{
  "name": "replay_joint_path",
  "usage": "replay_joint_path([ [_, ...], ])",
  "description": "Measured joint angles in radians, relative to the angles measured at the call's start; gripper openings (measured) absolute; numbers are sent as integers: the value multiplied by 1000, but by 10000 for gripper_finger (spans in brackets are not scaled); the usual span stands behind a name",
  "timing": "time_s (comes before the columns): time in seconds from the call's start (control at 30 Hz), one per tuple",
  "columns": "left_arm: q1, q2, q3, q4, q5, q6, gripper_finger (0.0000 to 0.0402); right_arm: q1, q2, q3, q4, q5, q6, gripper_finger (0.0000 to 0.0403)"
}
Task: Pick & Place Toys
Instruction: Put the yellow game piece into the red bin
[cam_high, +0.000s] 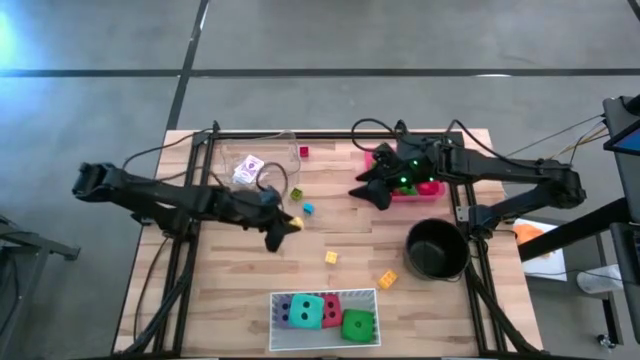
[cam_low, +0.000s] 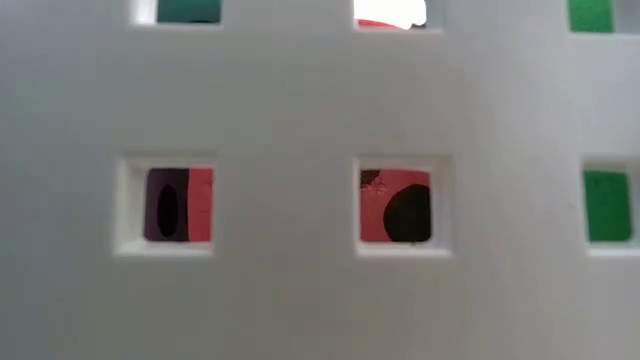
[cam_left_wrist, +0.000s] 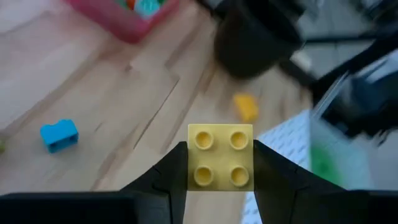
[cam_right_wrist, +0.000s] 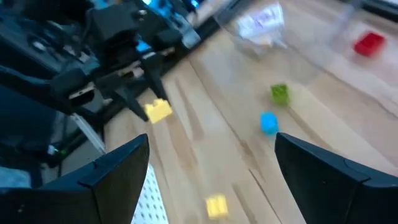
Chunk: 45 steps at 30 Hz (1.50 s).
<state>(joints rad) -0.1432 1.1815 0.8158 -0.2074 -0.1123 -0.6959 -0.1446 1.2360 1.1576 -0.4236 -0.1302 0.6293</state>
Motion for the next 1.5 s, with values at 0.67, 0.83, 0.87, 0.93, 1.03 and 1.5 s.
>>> replay_joint_path([
  [0.67,80,-59,33,470,9,-343,136,112,78,17,394,-58,-339,340],
  [0.83,92,-29,32,647,-44,-352,136,212,85,77,377,215,-646,340],
  [0.87,94,-18,32,674,-57,-352,136,230,95,92,377,265,-692,340],
  [0.93,99,2,37,695,-69,-351,136,261,118,126,375,358,-775,340],
  [1.03,100,30,51,709,-72,-349,136,299,161,187,375,521,-871,340],
  [1.5,100,72,102,741,-54,-349,136,323,267,323,282,598,-903,340],
])
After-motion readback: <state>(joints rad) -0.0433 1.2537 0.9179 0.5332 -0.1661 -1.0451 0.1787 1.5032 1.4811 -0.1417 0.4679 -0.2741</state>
